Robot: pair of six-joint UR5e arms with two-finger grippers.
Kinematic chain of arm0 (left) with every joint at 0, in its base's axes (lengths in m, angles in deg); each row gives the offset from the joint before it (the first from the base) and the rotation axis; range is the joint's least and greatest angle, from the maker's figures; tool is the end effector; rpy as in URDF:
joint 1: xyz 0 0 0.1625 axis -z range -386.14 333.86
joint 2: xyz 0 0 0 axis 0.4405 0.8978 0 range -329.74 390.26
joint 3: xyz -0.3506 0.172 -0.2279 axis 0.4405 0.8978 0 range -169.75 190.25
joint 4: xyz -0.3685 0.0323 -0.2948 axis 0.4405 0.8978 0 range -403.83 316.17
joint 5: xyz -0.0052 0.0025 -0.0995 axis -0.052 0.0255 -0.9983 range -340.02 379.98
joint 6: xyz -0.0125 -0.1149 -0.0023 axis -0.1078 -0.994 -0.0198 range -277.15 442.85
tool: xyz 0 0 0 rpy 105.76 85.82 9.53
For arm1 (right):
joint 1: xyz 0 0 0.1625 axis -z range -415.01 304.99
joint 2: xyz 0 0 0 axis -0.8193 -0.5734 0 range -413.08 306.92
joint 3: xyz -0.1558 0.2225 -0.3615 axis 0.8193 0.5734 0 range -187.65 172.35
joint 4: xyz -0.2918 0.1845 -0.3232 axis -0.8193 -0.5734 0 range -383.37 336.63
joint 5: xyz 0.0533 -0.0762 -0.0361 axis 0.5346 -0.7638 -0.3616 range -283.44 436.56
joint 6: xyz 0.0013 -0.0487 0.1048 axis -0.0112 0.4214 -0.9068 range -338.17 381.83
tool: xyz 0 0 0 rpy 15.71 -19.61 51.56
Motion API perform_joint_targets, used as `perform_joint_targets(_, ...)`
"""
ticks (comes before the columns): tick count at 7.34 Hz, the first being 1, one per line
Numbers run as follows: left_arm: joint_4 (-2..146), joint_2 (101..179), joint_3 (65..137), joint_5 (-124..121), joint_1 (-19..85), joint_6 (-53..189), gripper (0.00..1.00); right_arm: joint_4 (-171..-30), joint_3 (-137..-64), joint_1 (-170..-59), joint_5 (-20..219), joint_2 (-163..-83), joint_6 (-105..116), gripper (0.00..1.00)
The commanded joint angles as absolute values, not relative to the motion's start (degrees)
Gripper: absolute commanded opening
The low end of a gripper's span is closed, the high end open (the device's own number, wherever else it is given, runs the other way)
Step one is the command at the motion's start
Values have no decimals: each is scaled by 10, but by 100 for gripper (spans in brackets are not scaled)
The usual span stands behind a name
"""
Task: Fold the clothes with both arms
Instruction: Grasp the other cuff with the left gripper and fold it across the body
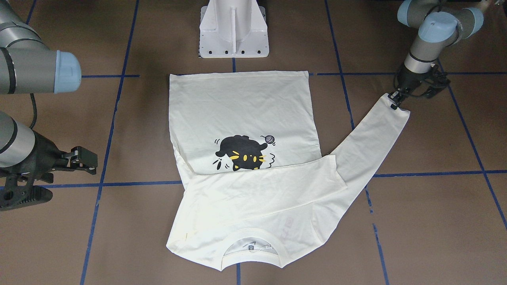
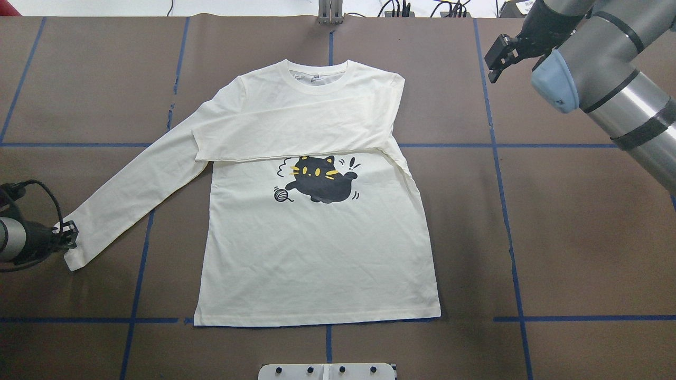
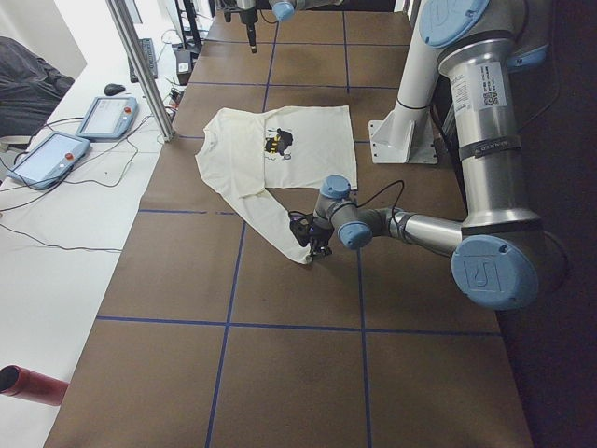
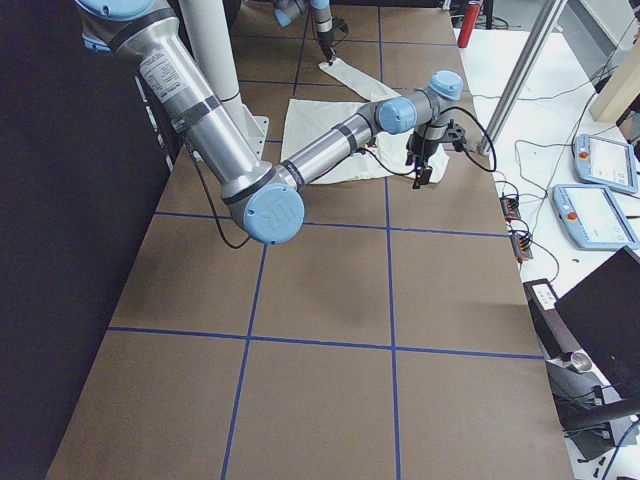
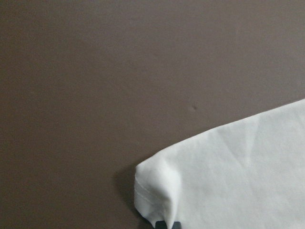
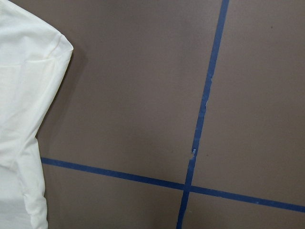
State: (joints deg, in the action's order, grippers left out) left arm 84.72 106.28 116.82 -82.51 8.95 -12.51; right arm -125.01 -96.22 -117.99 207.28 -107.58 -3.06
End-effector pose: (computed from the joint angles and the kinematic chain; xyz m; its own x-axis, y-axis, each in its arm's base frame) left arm 0.3414 -0.3723 0.6002 0.5720 -0.5133 -0.6398 0.5005 0.8364 -0.2236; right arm -0.2955 -0.7070 0.3194 0.6866 -0.1670 0.7076 0.1445 0.9852 0.0923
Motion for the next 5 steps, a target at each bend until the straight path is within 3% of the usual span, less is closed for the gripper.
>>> perform_joint_targets(1,790,1093,1220,-832,91,-116,0,-1250,-998,-1181,2066,-1119,-35,100)
perform_joint_targets(5,611,1328,1219,-831,186,102,0,-1220,-1097,-1196,2055,-1261,-35,100)
